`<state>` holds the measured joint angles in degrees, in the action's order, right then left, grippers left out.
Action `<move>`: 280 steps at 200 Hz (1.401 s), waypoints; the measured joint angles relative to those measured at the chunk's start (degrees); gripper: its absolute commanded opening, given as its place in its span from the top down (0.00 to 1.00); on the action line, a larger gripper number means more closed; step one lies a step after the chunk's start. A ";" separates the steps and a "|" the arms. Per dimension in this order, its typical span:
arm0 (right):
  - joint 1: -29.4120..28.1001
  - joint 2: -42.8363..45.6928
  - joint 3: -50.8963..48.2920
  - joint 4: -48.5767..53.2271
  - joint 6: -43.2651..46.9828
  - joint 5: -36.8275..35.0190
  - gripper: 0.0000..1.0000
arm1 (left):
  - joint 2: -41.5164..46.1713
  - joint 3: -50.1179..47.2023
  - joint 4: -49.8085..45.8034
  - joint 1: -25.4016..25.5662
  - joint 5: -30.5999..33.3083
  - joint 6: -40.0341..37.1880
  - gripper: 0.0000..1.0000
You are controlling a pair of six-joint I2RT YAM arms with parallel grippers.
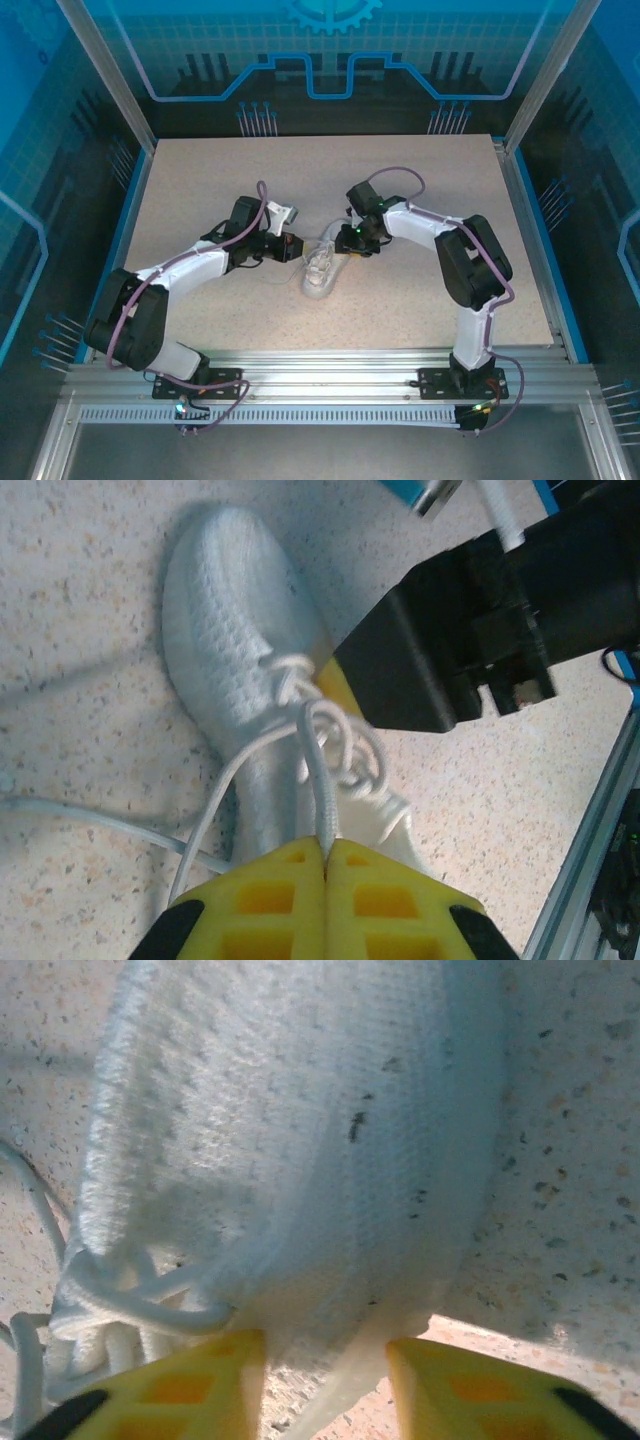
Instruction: Tie the shoes
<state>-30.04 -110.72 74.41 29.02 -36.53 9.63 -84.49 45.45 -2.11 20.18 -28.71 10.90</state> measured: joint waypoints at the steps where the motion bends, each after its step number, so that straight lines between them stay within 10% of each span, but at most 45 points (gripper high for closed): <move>1: -0.04 0.07 -0.09 -0.02 0.00 -0.02 0.55 | -0.02 -0.15 0.04 0.00 0.00 0.02 1.00; 154: 0.22 0.59 0.68 -8.13 2.75 -0.59 0.58 | -3.21 -7.39 9.40 11.89 3.54 11.69 1.00; 280: -6.38 23.06 -4.87 -3.85 6.08 -10.16 0.64 | 0.15 8.39 -7.28 2.64 1.92 -1.53 1.00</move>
<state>-36.42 -87.66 69.54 25.17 -30.46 -0.54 -84.33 53.84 -9.39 22.83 -26.79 9.37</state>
